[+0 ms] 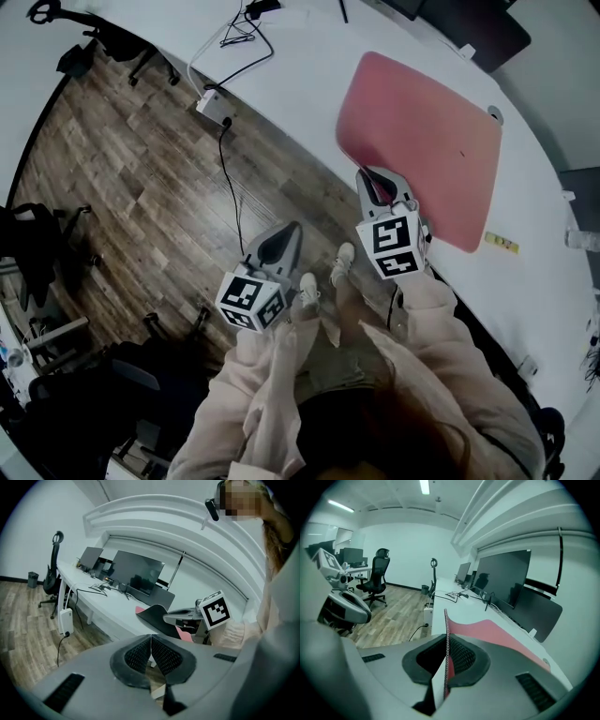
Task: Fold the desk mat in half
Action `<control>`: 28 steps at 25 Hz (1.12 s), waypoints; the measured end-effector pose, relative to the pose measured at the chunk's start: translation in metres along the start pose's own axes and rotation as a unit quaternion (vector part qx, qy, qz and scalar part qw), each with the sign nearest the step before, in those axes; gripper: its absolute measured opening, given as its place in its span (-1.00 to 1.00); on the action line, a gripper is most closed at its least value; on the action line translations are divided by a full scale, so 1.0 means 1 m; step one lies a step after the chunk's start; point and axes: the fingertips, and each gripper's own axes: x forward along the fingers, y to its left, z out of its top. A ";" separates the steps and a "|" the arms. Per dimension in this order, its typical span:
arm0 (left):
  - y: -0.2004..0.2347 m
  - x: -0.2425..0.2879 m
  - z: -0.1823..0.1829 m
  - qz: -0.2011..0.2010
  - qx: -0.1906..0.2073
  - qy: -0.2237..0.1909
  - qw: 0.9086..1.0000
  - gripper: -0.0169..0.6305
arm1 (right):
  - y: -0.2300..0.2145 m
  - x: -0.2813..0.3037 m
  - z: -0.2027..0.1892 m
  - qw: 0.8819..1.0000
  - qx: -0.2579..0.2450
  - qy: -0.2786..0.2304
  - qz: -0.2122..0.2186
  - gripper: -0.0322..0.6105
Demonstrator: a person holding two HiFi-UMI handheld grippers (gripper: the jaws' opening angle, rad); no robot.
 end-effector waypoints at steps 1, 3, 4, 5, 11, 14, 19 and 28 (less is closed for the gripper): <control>-0.001 0.001 0.000 -0.005 0.003 0.002 1.000 -0.86 | -0.003 -0.003 0.001 1.000 0.006 -0.003 -0.007 -0.80; -0.005 0.003 0.000 -0.015 0.010 0.007 1.000 -0.86 | -0.009 -0.010 0.002 1.000 0.012 -0.007 -0.020 -0.80; -0.007 0.004 0.001 -0.020 0.014 0.010 1.000 -0.86 | -0.013 -0.013 0.003 1.000 0.013 -0.009 -0.027 -0.80; -0.009 0.006 0.002 -0.025 0.018 0.012 0.999 -0.86 | -0.017 -0.017 0.004 0.999 0.015 -0.012 -0.033 -0.80; -0.029 0.024 0.008 -0.043 0.036 0.021 0.998 -0.86 | -0.046 -0.036 0.006 0.997 0.034 -0.026 -0.057 -0.80; -0.045 0.036 0.016 -0.049 0.042 0.021 0.998 -0.86 | -0.063 -0.047 0.005 0.996 0.050 -0.032 -0.059 -0.80; -0.065 0.057 0.029 -0.055 0.057 0.021 0.997 -0.86 | -0.090 -0.059 0.000 0.994 0.075 -0.041 -0.063 -0.80; -0.097 0.091 0.032 -0.071 0.064 0.030 0.995 -0.86 | -0.130 -0.082 -0.021 0.988 0.120 -0.056 -0.082 -0.80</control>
